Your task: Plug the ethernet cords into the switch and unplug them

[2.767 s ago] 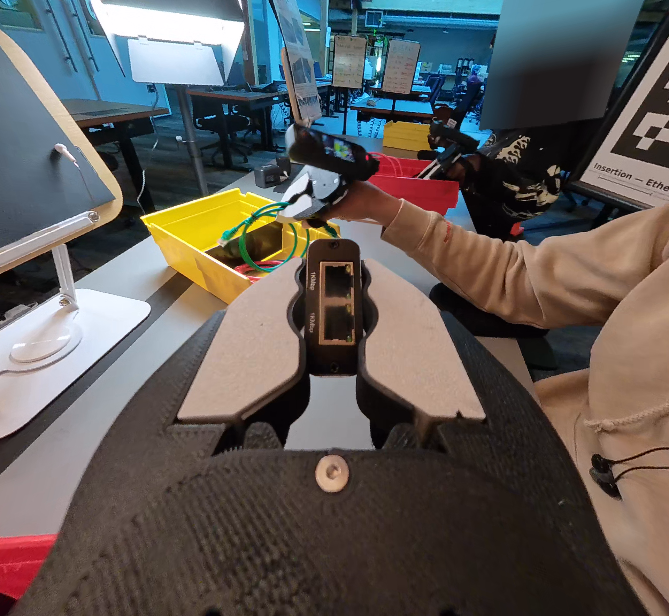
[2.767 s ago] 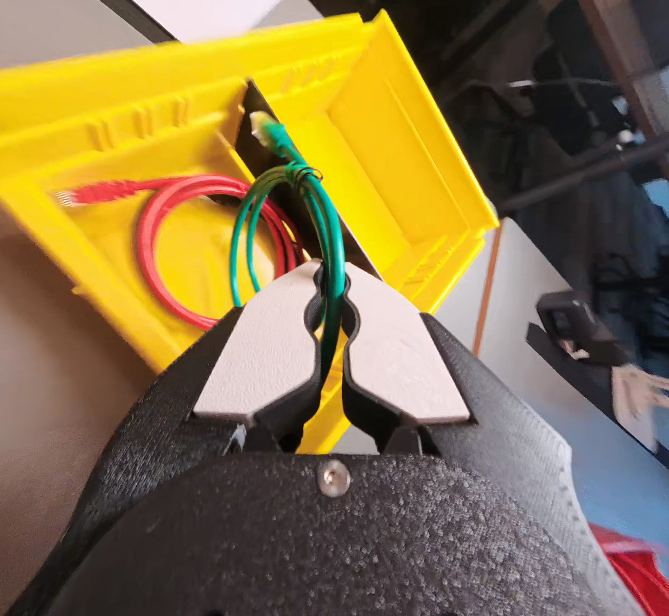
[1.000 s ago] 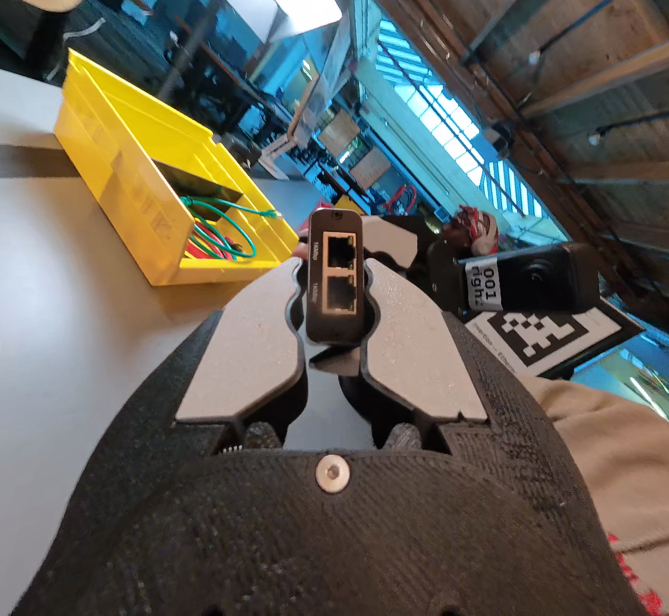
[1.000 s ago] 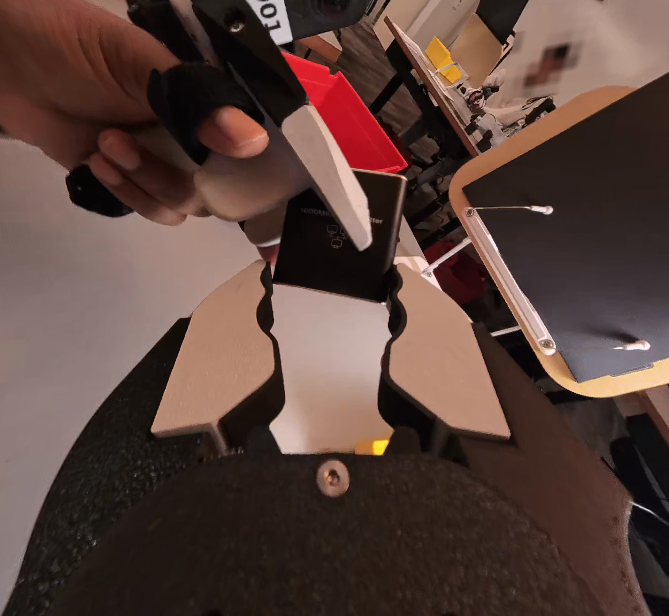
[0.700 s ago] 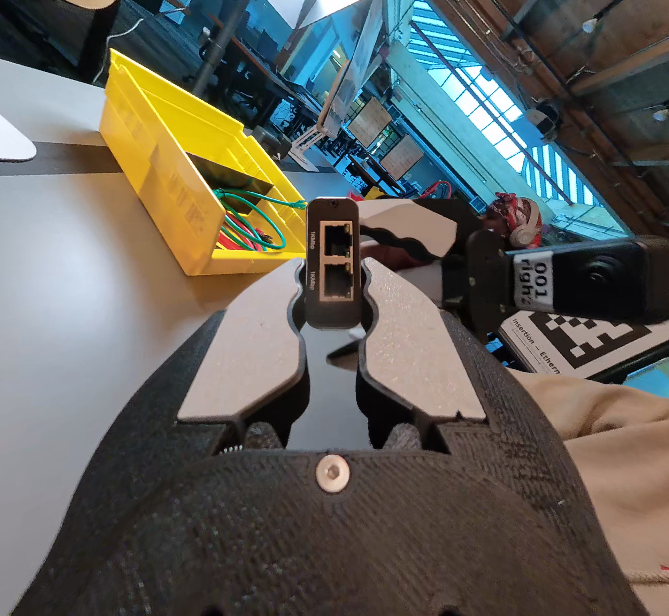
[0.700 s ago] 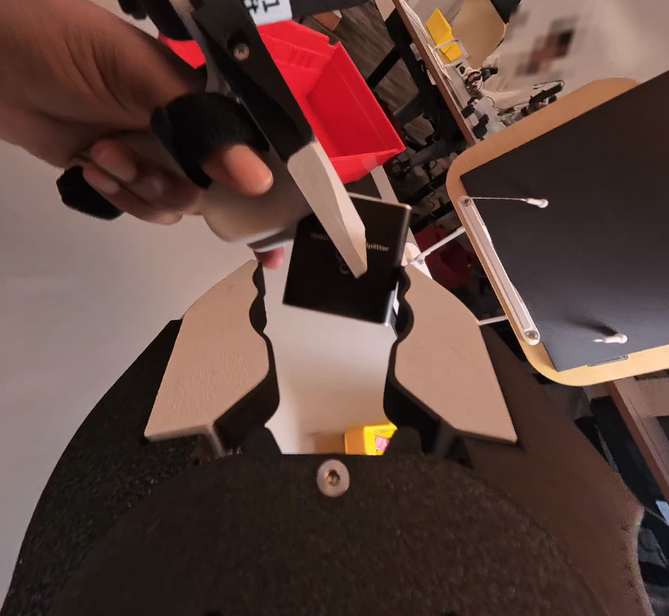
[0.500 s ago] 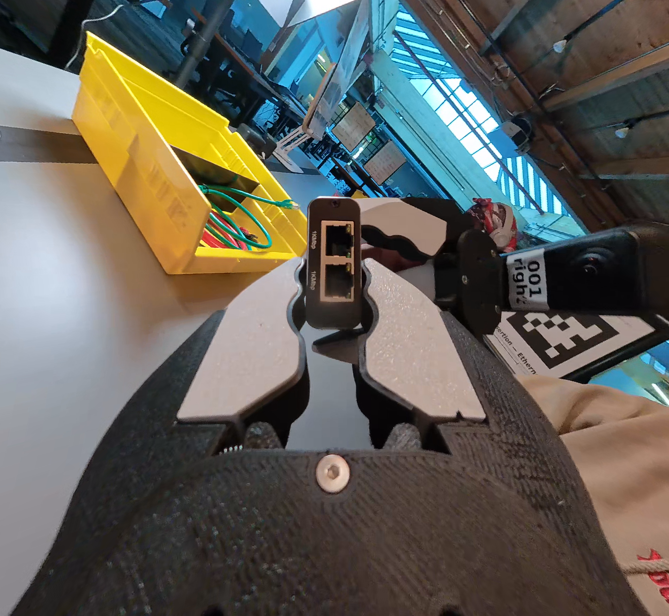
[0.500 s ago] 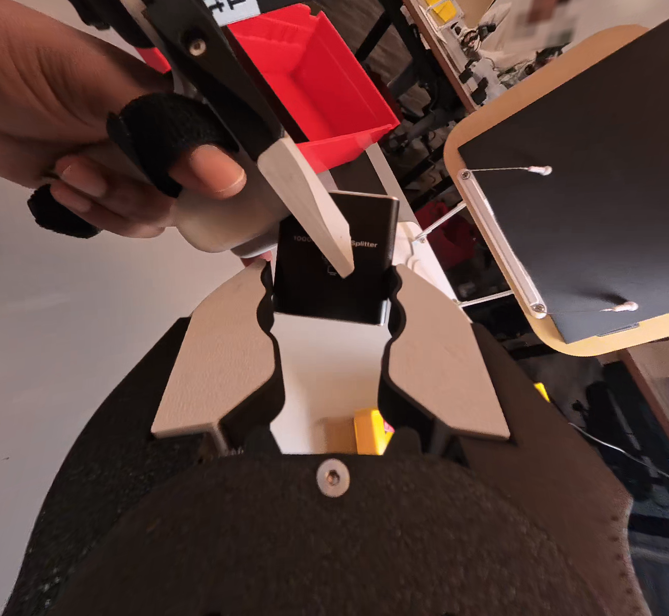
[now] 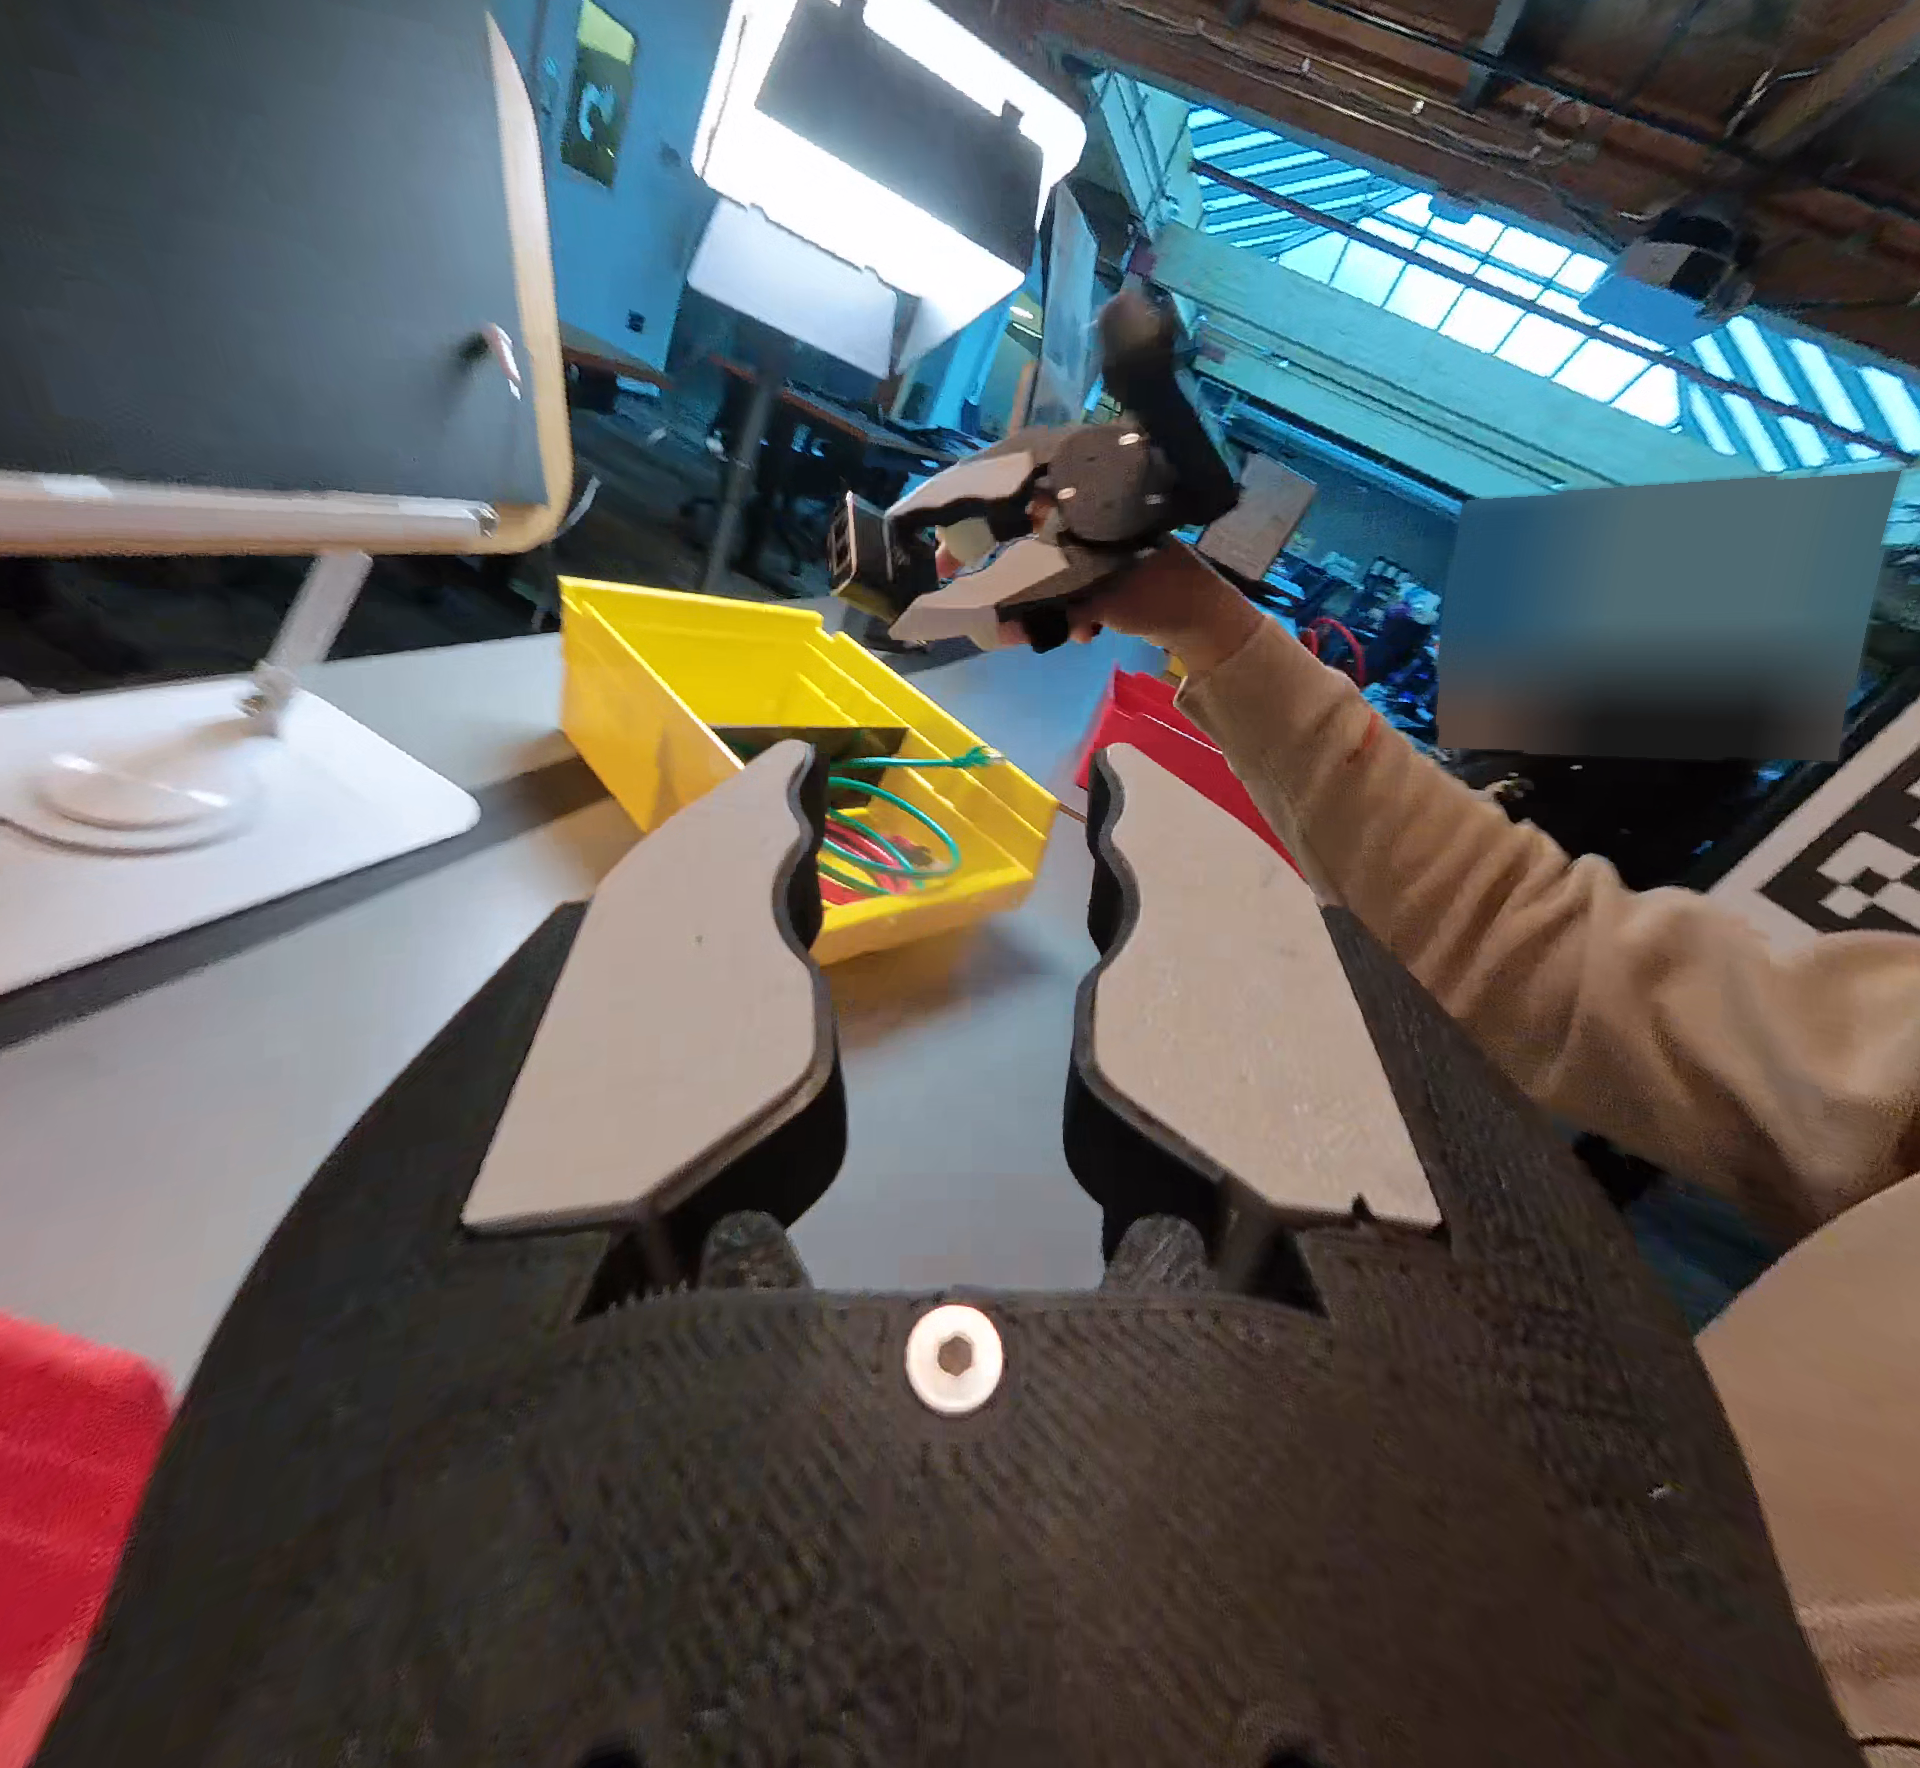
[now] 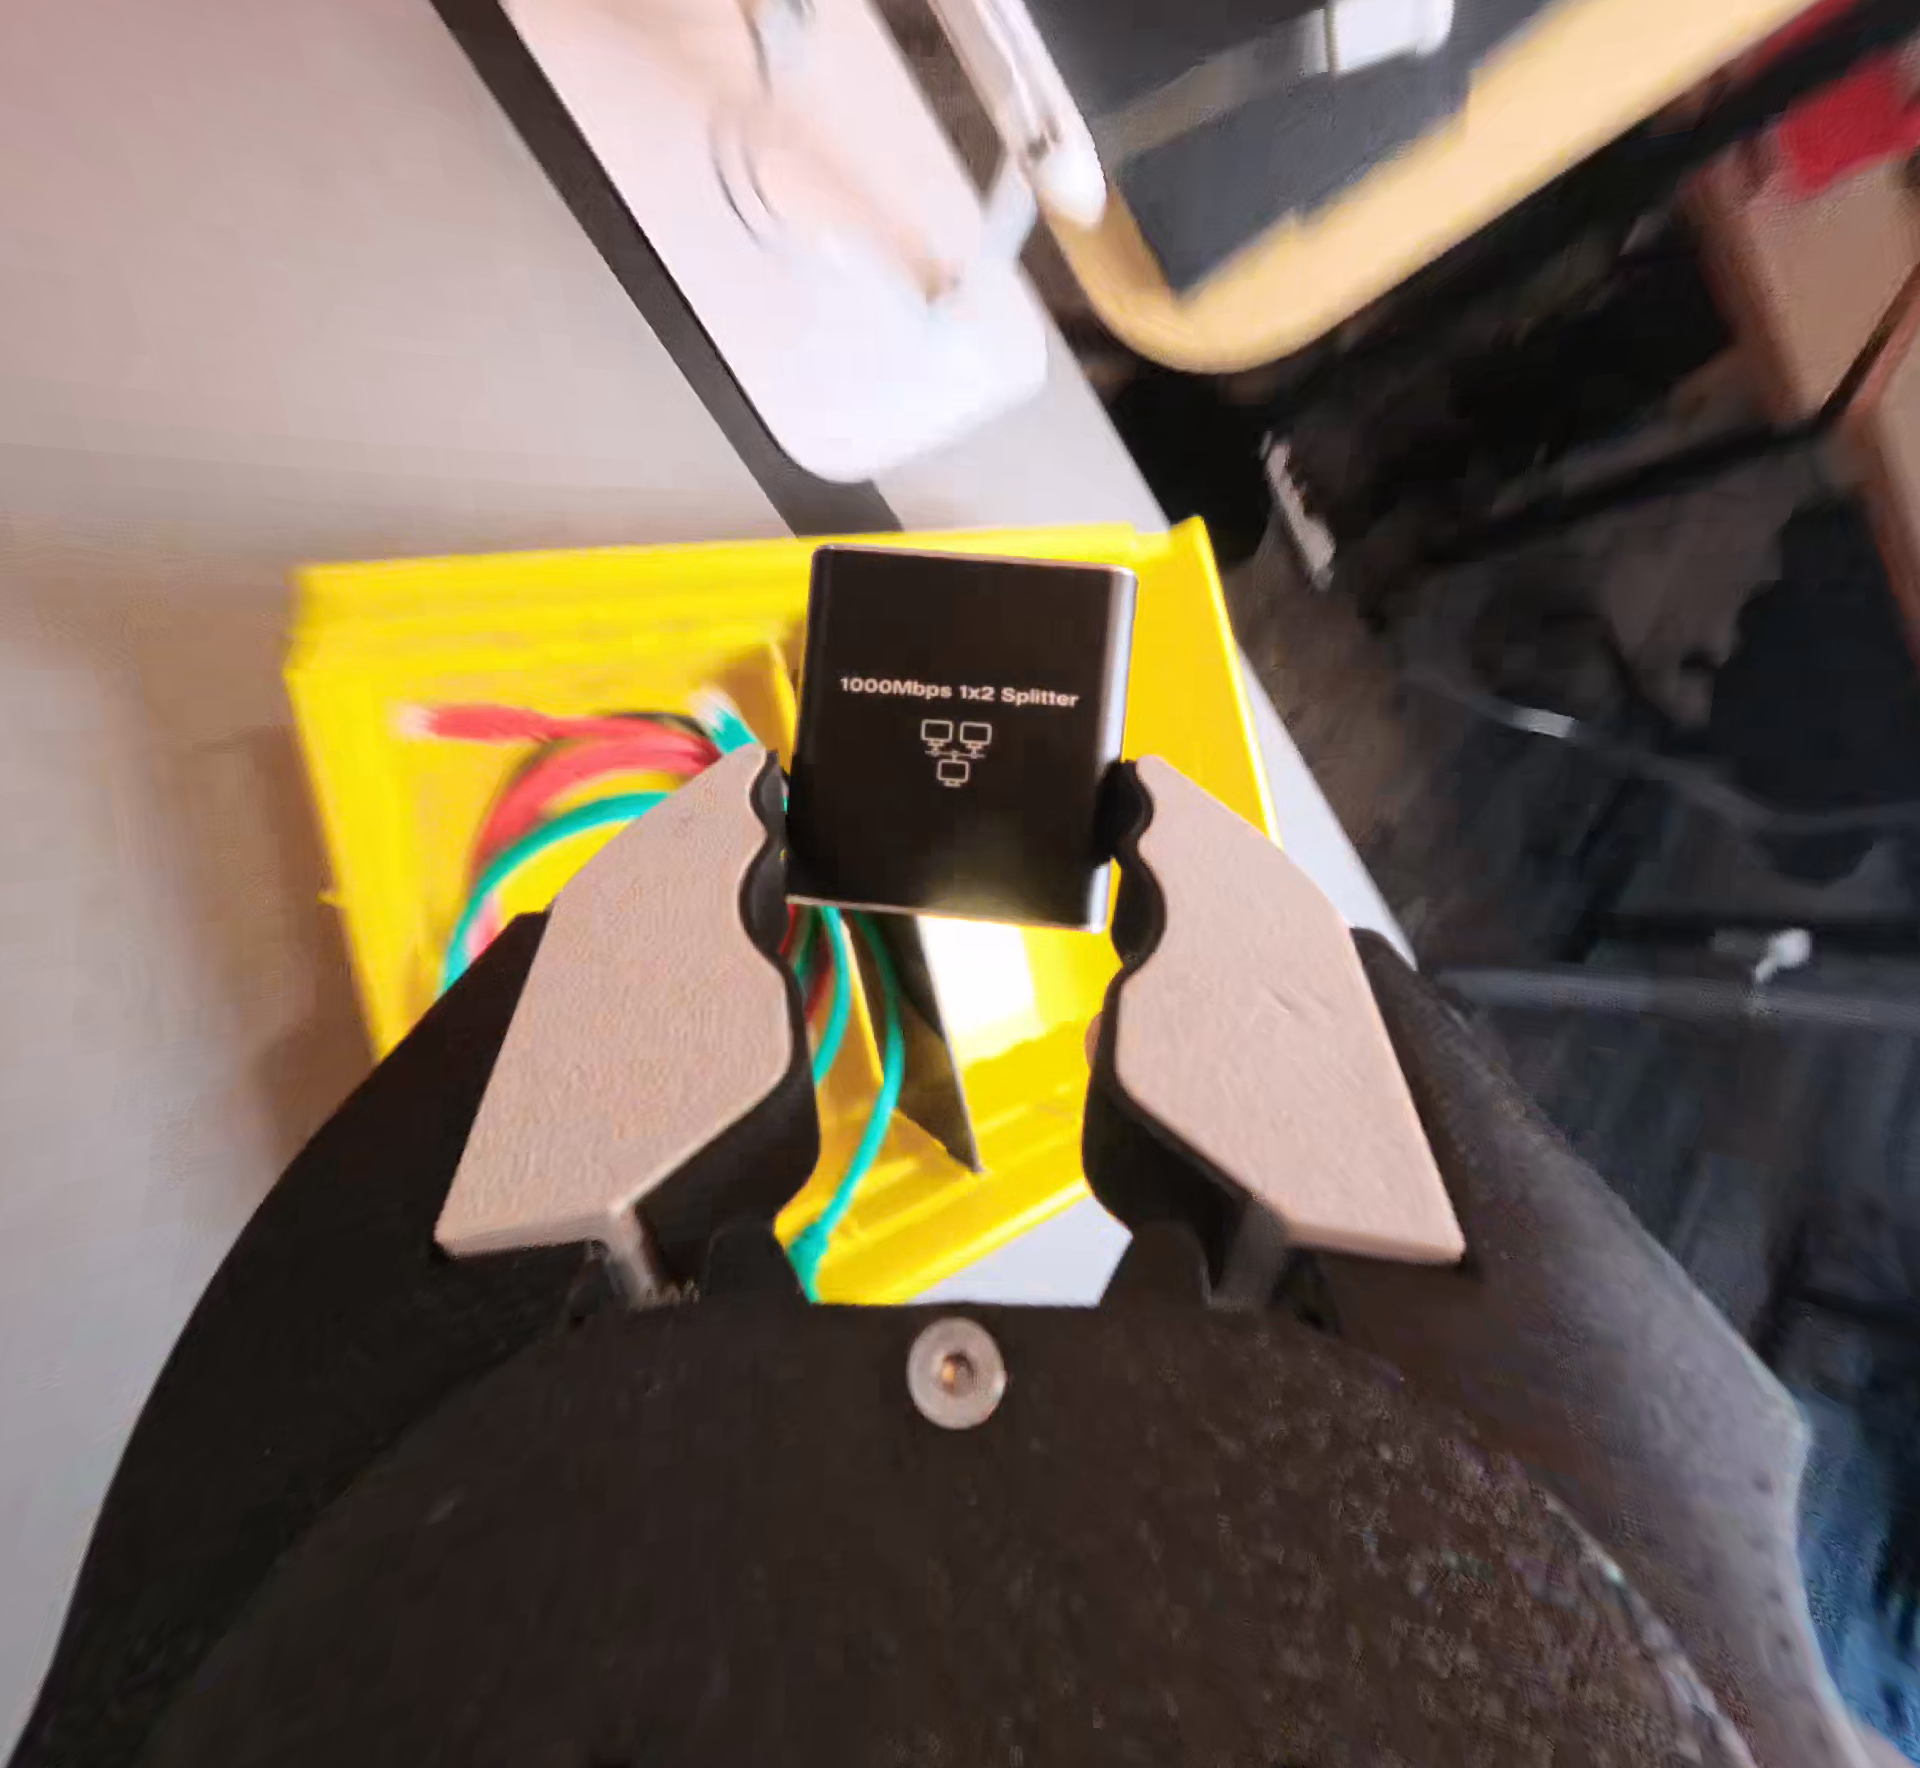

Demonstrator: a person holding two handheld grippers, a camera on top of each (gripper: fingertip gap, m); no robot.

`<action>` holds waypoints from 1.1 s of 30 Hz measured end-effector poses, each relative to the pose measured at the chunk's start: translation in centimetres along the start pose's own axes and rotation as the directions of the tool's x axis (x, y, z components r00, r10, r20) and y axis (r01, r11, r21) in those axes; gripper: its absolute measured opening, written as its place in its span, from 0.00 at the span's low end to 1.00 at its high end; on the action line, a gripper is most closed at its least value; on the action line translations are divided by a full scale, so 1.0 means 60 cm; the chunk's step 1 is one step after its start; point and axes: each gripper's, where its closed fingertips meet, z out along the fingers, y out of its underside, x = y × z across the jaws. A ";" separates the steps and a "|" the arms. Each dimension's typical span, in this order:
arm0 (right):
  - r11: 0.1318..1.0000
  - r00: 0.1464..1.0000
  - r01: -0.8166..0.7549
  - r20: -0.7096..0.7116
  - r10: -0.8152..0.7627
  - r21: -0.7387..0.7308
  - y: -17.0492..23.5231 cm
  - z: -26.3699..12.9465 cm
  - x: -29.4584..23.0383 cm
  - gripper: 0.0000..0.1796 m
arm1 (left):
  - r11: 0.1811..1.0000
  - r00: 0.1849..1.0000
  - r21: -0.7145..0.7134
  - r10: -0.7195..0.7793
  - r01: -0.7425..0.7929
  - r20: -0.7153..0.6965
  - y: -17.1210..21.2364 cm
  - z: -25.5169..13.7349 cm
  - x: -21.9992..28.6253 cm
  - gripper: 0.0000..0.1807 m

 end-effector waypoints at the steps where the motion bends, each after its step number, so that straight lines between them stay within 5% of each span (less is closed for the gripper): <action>1: 0.997 0.999 -0.048 0.018 0.049 -0.059 0.033 0.027 0.026 0.34 | 1.000 1.000 0.006 0.025 -0.025 0.015 -0.009 -0.007 -0.004 0.27; 9: 0.944 0.953 -0.142 0.217 0.212 -0.298 0.177 0.203 0.068 0.34 | 0.969 0.948 -0.004 0.243 -0.248 0.203 -0.036 -0.070 -0.059 0.27; 19: 0.909 0.932 0.001 0.329 0.150 -0.417 0.201 0.260 0.051 0.34 | 0.909 0.774 -0.154 0.412 -0.389 0.481 0.026 -0.174 -0.153 0.27; 26: 0.928 0.979 -0.004 0.190 0.080 -0.373 0.155 0.211 0.090 0.37 | 0.903 0.754 -0.131 0.414 -0.408 0.510 0.015 -0.197 -0.152 0.28; 33: 0.999 0.998 -0.027 0.059 0.025 0.025 0.001 0.045 0.021 0.35 | 0.881 0.724 -0.230 0.471 -0.413 0.503 0.035 -0.210 -0.154 0.28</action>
